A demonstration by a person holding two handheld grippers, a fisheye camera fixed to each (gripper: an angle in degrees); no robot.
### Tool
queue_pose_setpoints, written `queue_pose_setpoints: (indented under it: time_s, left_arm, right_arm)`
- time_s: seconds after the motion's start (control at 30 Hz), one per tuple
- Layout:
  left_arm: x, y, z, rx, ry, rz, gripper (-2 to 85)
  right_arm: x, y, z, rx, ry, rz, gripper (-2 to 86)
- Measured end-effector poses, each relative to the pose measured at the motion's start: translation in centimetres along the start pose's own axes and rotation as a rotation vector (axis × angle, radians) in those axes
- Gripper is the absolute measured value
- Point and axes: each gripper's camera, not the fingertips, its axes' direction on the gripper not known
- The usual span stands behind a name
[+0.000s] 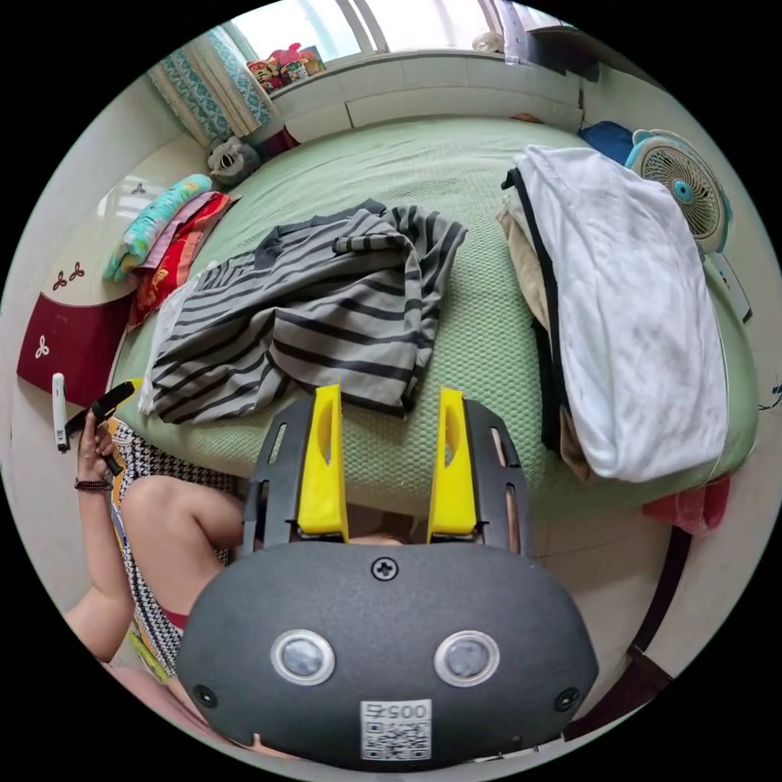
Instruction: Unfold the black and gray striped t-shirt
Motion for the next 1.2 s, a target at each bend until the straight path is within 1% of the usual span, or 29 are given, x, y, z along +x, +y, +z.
queue_pose_setpoints:
  time_s: [0.03,0.13,0.23,0.33,0.4,0.43,0.47,0.53,0.6,0.67,0.77,0.9,0.97,1.03,1.13,1.2]
  left_arm:
    - [-0.5,0.7,-0.3,0.0,0.001,0.012,13.2]
    - [-0.5,2.4,0.1,-0.043,0.1,0.087,13.3]
    - [1.2,3.8,1.2,-0.038,0.131,0.15,13.6]
    - [3.1,3.8,3.6,-0.057,0.143,0.163,13.1]
    - [4.2,3.3,5.3,-0.081,0.132,0.158,11.8]
    - [4.9,3.1,6.2,-0.091,0.105,0.163,10.5]
    - [5.7,3.0,6.9,-0.113,0.037,0.178,9.3]
    - [6.7,3.0,6.6,-0.119,-0.052,0.228,5.7]
    - [6.9,3.2,5.0,-0.099,-0.048,0.271,4.4]
    - [6.3,3.6,1.9,-0.064,-0.007,0.292,3.7]
    - [5.5,4.7,-0.3,-0.058,0.018,0.296,3.6]
    - [4.9,6.2,1.6,-0.13,0.028,0.293,4.2]
    - [3.8,7.3,2.3,-0.149,-0.014,0.232,3.6]
    - [2.8,7.9,1.7,-0.143,-0.02,0.217,4.1]
    - [0.9,8.2,0.0,-0.11,-0.024,0.183,4.8]
    - [0.6,7.8,-1.1,-0.077,-0.026,0.184,4.9]
  right_arm:
    - [-0.1,0.2,0.1,0.001,-0.005,0.002,15.6]
    - [-1.1,0.7,1.1,-0.013,0.008,0.018,15.1]
    - [-2.2,0.3,2.1,-0.014,0.003,0.047,13.6]
    - [-3.1,-0.6,3.9,-0.048,0.007,0.084,10.5]
    - [-3.9,-1.0,5.2,-0.079,0.083,0.097,4.8]
    - [-4.3,-1.0,5.2,-0.078,0.1,0.081,3.2]
    - [-5.0,-1.0,4.8,-0.075,0.095,0.042,1.1]
    - [-5.7,-0.8,3.4,-0.065,0.074,0.002,-0.6]
    - [-5.8,-0.2,0.4,-0.024,0.092,-0.021,-1.1]
    - [-5.1,0.7,-2.0,-0.006,0.107,-0.023,-1.1]
    - [-3.6,2.9,-4.7,0.012,0.16,-0.025,-1.2]
    - [-1.5,5.4,-2.8,-0.054,0.131,0.012,-0.9]
    - [-1.4,6.0,-1.8,-0.083,0.125,0.022,0.1]
    - [-1.9,6.1,-2.2,-0.089,0.149,0.029,2.9]
    - [-4.1,5.7,-5.4,0.002,0.16,-0.005,8.8]
    - [-7.2,4.2,-7.6,0.075,0.186,-0.083,11.6]
